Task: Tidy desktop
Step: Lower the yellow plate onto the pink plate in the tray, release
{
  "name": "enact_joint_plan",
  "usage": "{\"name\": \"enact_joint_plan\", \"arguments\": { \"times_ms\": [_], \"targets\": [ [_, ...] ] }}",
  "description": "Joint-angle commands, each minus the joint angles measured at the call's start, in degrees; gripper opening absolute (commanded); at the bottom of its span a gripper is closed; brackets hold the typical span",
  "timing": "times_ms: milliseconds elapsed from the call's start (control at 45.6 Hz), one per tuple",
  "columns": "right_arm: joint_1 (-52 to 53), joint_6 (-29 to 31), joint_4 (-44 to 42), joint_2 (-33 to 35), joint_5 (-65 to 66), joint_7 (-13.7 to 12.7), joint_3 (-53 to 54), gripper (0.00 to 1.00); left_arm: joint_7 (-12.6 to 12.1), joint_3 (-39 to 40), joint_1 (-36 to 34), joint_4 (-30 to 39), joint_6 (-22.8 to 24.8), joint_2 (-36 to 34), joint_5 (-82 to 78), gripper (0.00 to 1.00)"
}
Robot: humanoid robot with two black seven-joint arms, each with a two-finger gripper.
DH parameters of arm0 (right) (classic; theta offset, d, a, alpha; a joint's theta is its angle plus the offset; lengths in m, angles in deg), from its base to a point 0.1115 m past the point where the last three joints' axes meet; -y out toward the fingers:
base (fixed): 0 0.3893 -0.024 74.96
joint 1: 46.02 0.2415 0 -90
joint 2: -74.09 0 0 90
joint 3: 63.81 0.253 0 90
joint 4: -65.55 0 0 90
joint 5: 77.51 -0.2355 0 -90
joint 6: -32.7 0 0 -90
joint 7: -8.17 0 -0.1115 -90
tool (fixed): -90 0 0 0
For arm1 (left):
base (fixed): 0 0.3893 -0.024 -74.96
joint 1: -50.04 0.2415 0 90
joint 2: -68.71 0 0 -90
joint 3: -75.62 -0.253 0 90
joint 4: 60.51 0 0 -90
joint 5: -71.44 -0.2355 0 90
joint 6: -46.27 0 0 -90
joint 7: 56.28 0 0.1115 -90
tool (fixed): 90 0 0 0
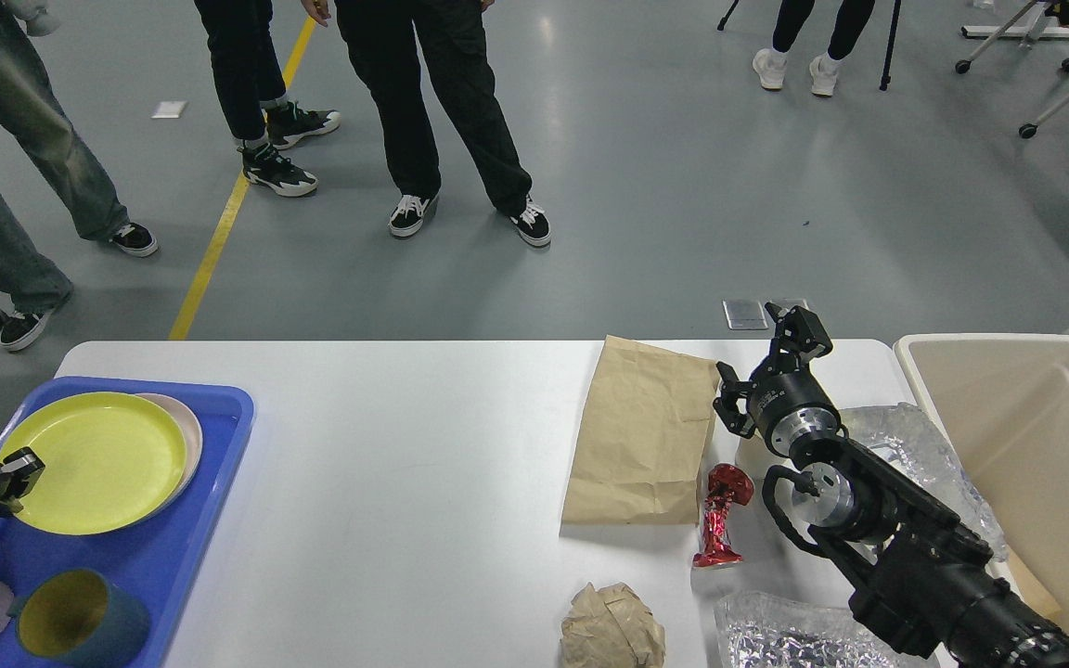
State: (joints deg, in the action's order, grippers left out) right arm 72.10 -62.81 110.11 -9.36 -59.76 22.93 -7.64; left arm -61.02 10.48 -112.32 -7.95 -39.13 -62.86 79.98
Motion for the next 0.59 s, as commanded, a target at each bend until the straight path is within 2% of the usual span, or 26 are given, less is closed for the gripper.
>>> {"name": "enact_joint_plan", "arguments": {
  "times_ms": [0, 197, 285, 373, 570],
  "targets": [
    [0.0, 0.1, 0.0, 0.0, 0.0, 0.0, 0.0, 1.0, 0.0, 0.0, 0.0, -0.1, -1.8, 0.3, 0.0, 0.05],
    [0.0, 0.0, 0.0, 0.0, 0.0, 0.0, 0.0, 1.0, 0.2, 1.3, 0.4, -1.1, -2.3, 0.4, 0.0, 0.12],
    [0.0, 0.1, 0.0, 0.0, 0.0, 0.0, 0.0, 1.0, 0.4, 2.1, 0.8, -1.2, -3.6, 0.5, 0.0, 0.22],
    [0.0, 0.0, 0.0, 0.0, 0.0, 0.0, 0.0, 1.0, 0.5, 2.6, 0.9, -1.2, -5.4, 0.5, -0.1, 0.36],
    [0.0, 0.0, 0.0, 0.0, 0.0, 0.0, 0.0, 1.0, 0.5, 2.6, 1.3, -1.1, -5.6, 1.1, -0.2, 0.63]
  ]
}}
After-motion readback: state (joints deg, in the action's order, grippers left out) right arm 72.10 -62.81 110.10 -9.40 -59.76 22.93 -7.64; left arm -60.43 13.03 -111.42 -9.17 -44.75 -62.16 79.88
